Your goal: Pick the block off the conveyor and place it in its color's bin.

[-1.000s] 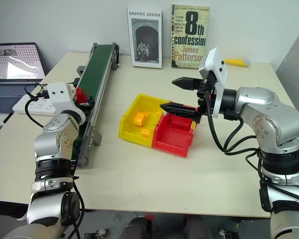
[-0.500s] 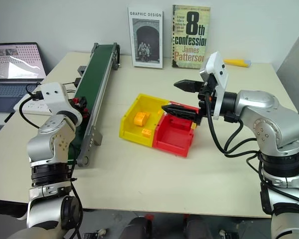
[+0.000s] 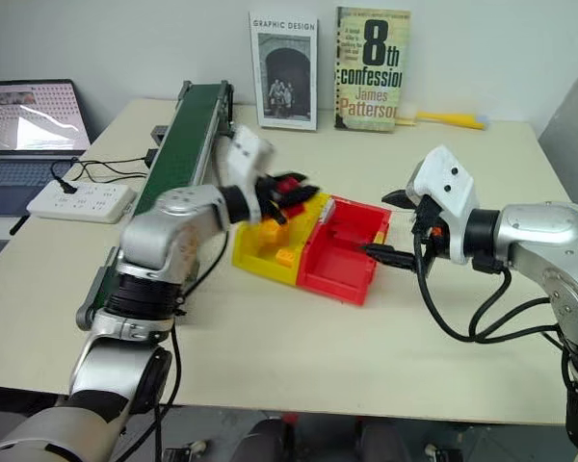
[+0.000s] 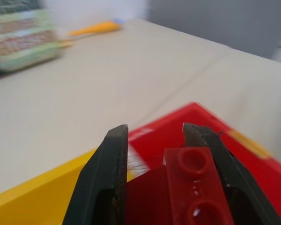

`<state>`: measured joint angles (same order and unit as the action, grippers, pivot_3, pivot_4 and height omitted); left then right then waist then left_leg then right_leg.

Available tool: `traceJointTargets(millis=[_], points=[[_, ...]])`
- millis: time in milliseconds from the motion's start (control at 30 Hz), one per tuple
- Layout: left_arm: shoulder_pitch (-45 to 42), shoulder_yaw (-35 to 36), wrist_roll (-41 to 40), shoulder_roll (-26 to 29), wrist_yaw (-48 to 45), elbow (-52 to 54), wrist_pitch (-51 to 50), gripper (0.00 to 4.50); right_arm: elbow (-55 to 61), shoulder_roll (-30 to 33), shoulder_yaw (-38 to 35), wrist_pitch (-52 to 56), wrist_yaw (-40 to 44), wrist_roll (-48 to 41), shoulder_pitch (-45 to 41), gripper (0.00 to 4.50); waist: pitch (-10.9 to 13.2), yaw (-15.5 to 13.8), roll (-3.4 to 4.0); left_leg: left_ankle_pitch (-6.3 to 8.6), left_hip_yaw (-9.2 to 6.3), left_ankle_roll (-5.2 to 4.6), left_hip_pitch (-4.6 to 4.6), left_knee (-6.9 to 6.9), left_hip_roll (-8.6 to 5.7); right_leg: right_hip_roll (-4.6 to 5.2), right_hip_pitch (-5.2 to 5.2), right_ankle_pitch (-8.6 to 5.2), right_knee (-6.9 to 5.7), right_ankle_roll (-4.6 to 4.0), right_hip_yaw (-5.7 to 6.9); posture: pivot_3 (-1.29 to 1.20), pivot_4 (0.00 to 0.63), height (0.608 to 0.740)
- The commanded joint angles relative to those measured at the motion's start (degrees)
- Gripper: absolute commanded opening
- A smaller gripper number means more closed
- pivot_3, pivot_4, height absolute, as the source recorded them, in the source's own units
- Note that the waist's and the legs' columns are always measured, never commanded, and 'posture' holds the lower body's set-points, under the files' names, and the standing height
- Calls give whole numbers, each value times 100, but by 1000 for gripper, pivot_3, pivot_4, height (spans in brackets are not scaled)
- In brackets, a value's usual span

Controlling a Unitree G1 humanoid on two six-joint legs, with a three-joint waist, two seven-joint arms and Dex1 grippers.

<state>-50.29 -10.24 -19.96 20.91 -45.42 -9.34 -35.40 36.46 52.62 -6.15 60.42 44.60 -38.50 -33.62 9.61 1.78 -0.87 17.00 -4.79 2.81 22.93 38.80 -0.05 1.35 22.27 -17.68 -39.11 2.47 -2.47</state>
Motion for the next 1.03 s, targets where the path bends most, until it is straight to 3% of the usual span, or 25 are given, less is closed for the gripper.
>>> traceJointTargets(millis=[33,167,200,267,400,567,633,900,1033], points=[[-143,-337,185,-241,-547,-284,591,1487,512,25,-558,478,-389,-435,47,4500,-1,4,2,1,-2,-2,-3,0,-2,0,-3,0,-3,0,0,0,150,740],[-222,-502,252,-481,-1022,-762,933,1487,752,16,-861,741,-715,-600,284,4500,-1,0,1,10,-1,-22,-8,2,-4,-3,-4,0,-13,0,-1,0,150,740],[-242,-493,229,-506,-1114,-807,941,2187,777,16,-897,769,-760,-635,312,4500,-1,-2,1,11,-1,-22,-8,3,-4,-3,-3,0,-14,0,1,0,150,740],[-273,-529,308,-502,-1240,-919,1003,2405,837,3,-967,788,-832,-733,371,4500,-1,-6,1,10,-1,-22,-4,4,-6,-3,-2,0,-14,0,2,0,150,740],[-332,-410,370,-493,-1293,-1015,1005,3287,856,-25,-1055,808,-993,-871,411,4500,-1,-8,1,10,-5,-22,-2,4,-8,-1,-2,0,-9,0,0,0,150,740],[-298,-219,319,-124,-1417,-741,846,4229,576,10,-917,540,-1008,-746,390,4500,-1,6,1,11,-5,-22,-4,4,-7,-1,-2,0,-10,0,-1,0,150,740],[-267,-91,318,250,-1478,-541,710,4469,421,92,-828,360,-868,-652,439,4500,-1,4,1,11,-5,-22,-5,3,-6,-2,-2,0,-13,0,-2,0,150,740],[425,680,88,2455,-2182,696,151,4469,-358,498,-288,-583,150,-277,556,4500,1,29,4,10,-5,-22,-7,-2,1,-5,2,0,-7,0,-1,0,150,740],[775,911,-81,2902,-2296,1069,-67,4469,-528,439,-74,-845,291,-119,538,4500,2,11,5,11,-4,-22,-6,0,37,-4,-2,0,-3,0,1,0,150,740]])
